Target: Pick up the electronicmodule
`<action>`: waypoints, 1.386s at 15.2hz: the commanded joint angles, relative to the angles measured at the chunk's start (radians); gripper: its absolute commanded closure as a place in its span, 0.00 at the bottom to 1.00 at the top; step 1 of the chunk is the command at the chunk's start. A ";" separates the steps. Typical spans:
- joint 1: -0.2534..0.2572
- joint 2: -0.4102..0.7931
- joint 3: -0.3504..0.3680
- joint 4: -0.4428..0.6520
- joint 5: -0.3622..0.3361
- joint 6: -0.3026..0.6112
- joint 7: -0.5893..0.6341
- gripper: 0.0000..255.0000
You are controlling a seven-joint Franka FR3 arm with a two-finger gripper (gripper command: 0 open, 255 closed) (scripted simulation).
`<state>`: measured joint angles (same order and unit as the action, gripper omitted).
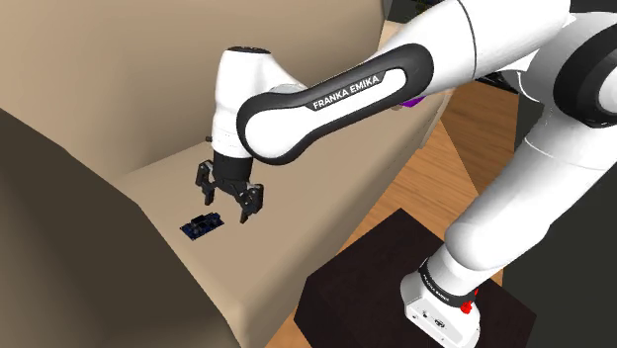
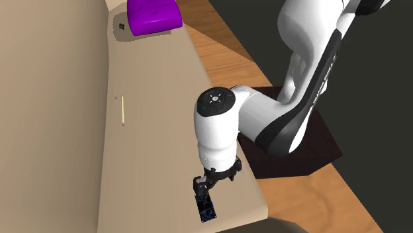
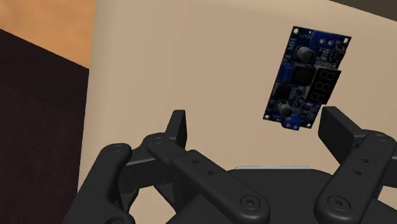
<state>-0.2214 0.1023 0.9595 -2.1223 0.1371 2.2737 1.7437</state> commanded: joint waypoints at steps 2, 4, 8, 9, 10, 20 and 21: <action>0.087 0.182 -0.057 0.113 -0.175 0.031 0.218 0.00; 0.145 0.256 -0.105 0.174 -0.231 0.040 0.301 0.00; 0.165 0.288 -0.129 0.155 -0.257 0.084 0.312 0.00; 0.169 0.296 -0.134 0.151 -0.264 0.095 0.315 0.00; 0.174 0.304 -0.140 0.147 -0.272 0.106 0.318 0.00; 0.184 0.320 -0.150 0.144 -0.285 0.121 0.324 1.00; 0.183 0.320 -0.150 0.144 -0.284 0.121 0.324 1.00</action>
<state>-0.0384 0.4214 0.8095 -1.9777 -0.1473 2.3951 2.0679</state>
